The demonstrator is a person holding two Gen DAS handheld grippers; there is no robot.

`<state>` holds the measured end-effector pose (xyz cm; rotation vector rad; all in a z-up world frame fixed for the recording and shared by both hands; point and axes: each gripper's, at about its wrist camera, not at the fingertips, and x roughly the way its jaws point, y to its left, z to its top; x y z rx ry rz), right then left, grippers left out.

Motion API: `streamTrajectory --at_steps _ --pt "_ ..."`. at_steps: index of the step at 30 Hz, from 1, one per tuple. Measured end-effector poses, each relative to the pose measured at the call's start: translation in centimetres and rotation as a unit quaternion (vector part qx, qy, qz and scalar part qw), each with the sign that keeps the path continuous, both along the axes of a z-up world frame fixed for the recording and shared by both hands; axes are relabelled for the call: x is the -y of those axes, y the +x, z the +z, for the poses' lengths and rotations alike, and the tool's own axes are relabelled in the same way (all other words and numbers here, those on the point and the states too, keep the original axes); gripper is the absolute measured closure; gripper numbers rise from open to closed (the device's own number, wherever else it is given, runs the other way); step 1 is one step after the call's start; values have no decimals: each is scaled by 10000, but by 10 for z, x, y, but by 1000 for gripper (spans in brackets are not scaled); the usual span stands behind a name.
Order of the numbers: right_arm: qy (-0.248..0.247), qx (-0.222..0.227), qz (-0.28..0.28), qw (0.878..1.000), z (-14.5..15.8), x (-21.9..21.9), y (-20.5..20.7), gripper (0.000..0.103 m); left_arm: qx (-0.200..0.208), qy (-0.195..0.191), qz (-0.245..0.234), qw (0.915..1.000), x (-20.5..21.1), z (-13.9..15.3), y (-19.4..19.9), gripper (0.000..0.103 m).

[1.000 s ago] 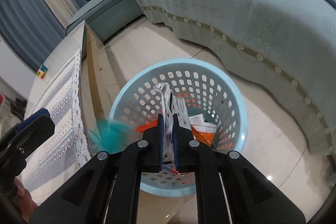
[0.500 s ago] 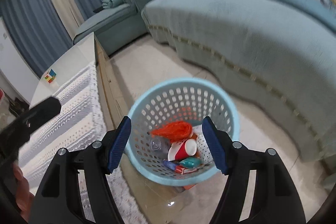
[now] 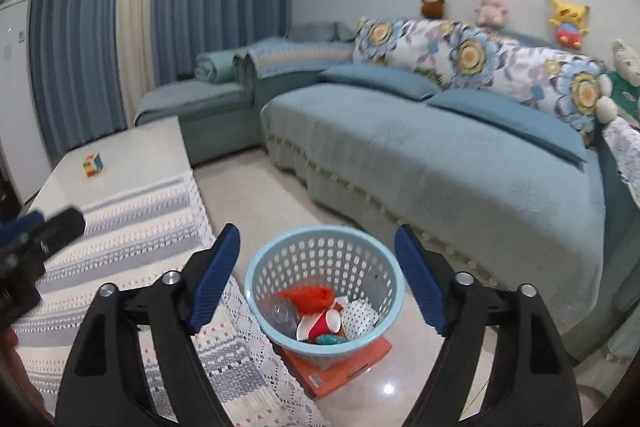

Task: Collect trash

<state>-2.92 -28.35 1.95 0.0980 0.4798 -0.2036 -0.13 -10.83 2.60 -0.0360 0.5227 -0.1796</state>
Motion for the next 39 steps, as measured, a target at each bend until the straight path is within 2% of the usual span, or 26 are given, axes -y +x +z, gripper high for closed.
streamTrajectory --at_steps 6,11,16,21,25,29,39 --pt "-336 63 -281 9990 -13 -6 -3 26 39 169 233 9996 11 -25 -2 25" --pt "-335 216 -271 9988 -26 -2 -3 26 344 -27 328 9989 7 -37 -6 25" --pt "-308 94 -273 9991 -39 0 4 26 186 229 388 9988 15 -44 -1 25" --pt "-208 206 -233 9993 -44 3 1 26 17 326 521 9981 22 -58 3 26" --pt "-44 351 -198 9992 -45 8 -3 26 68 520 454 9976 31 -66 0 26" --pt "5 357 -109 9993 -47 6 -4 26 173 550 470 9972 33 -65 0 26" --pt "-8 288 -20 9996 -49 4 -2 26 34 476 612 9970 30 -71 3 26"
